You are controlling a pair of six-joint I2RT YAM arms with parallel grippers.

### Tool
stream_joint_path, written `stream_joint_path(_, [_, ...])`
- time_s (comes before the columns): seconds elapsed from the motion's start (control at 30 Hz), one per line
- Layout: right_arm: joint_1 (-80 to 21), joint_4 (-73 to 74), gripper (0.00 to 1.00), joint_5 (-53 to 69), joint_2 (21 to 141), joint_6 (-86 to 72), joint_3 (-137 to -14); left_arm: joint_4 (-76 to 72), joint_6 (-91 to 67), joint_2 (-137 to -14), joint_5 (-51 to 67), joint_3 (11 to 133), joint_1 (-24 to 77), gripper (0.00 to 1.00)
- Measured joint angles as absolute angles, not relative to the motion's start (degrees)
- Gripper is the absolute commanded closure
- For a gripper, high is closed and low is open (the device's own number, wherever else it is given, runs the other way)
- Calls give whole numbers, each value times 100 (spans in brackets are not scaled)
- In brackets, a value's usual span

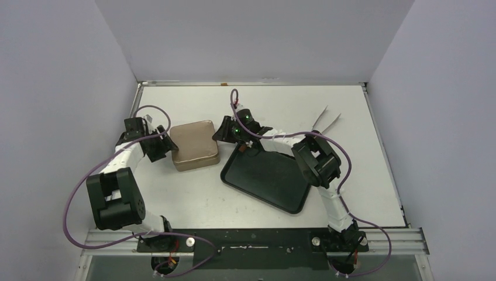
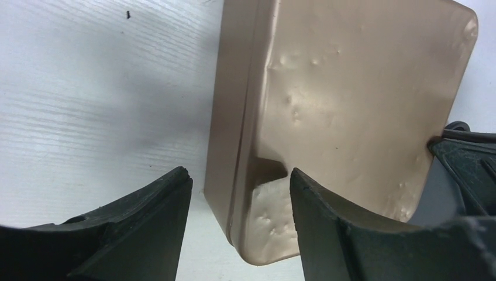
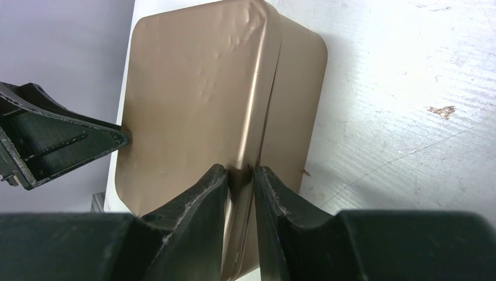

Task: Pack the chocolate
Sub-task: Close the box lid on the packing box.

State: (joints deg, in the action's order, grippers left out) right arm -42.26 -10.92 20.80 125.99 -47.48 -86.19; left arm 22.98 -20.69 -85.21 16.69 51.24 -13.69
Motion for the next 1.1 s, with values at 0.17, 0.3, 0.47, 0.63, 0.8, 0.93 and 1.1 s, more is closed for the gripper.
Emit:
stream_joint_path(0.17, [-4226,-1229,73,2080,12586,-4786,-8534,2185,-2202,-8521,1802,5037,-1354,49])
stream_joint_path(0.3, [-4228,-1372,72,2088,12451,-4862,-8259,1984,-2447,-8320,1942,4729,-1354,45])
stream_joint_path(0.47, [-4230,-1361,64,2150,12374,-4864,-8160,2187,-2521,-7870,1820,4611,-1313,36])
stream_joint_path(0.63, [-4224,-1227,58,2279,12342,-4838,-8147,2167,-2530,-7697,1802,4576,-1251,37])
stream_joint_path(0.8, [-4244,-1205,62,2467,12309,-4823,-8053,2045,-2733,-7693,1863,4143,-1225,63])
stream_joint_path(0.93, [-4298,-1221,70,2495,12298,-4823,-8018,1870,-2853,-7581,1723,4073,-1225,75])
stream_joint_path(1.1, [-4300,-1396,71,2440,12256,-4875,-7856,1804,-2886,-7489,1586,4029,-1221,61])
